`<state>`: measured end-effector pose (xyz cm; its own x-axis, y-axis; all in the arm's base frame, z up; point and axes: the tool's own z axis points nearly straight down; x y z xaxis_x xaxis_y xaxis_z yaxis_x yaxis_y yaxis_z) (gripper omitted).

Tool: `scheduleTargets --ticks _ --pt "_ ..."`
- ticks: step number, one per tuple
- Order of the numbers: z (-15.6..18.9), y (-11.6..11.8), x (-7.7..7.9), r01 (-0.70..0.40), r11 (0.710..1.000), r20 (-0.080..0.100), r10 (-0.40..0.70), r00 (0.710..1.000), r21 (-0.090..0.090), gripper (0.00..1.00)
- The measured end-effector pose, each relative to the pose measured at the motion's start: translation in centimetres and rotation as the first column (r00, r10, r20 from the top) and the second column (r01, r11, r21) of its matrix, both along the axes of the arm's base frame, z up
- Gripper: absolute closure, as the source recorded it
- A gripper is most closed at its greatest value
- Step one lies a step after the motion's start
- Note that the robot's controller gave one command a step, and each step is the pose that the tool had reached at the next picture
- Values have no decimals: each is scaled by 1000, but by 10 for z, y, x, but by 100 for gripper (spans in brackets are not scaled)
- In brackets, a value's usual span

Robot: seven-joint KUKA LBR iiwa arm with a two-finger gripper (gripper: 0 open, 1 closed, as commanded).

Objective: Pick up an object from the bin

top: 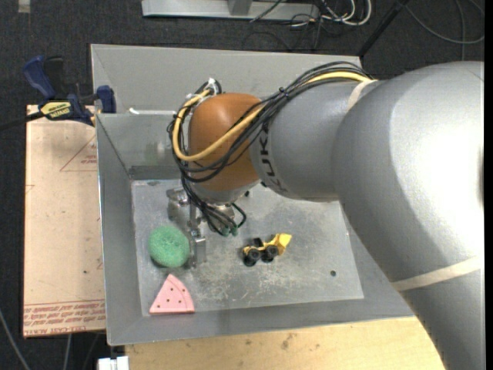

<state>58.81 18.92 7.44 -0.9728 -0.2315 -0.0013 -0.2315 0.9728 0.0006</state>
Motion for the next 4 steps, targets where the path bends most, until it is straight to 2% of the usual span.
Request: scheduleTargets --ticks 1,2,3,4 --pt "-2 18 -2 6 1000 1 -6 1000 2 0" --pt "-4 30 -31 -203 979 0 203 979 1 100" --pt "-5 30 -31 -203 979 0 203 979 1 100" --pt "200 31 -6 -229 973 1 229 973 0 100"
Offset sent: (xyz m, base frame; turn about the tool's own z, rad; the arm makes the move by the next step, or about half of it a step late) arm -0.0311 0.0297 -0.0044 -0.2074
